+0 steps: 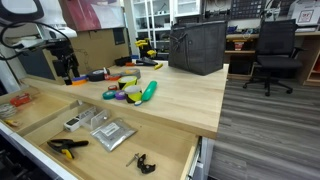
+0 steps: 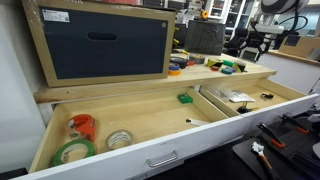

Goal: Pick up the yellow and black object and put it in the right open top drawer

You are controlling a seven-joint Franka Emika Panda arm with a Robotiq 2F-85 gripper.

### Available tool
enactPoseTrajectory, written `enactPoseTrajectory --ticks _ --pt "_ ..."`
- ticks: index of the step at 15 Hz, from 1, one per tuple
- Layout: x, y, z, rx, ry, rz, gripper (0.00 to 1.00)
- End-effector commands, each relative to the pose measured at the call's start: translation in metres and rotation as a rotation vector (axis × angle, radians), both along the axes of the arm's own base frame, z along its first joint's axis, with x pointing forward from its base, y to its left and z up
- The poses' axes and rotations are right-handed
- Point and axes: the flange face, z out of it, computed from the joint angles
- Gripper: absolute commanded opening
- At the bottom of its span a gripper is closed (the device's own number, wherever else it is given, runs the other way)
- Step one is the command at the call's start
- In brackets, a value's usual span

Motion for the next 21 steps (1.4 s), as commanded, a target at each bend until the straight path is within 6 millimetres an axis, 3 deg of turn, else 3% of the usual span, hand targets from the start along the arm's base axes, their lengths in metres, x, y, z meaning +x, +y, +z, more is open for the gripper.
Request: enactPoseTrajectory --ticks 1,6,11,17,21 --pt "0.02 -0.01 -0.003 0.03 0.026 -0.067 1.0" --pt "0.036 -0.011 -0.004 0.018 0.04 -0.053 1.0" --pt "0.031 0.028 0.025 -0.013 0.051 0.083 1.0" --pt "-0.019 0.108 0.054 -0.112 0.141 0.384 1.0" --pt "-0.056 0.141 0.086 -0.152 0.176 0.534 1.0"
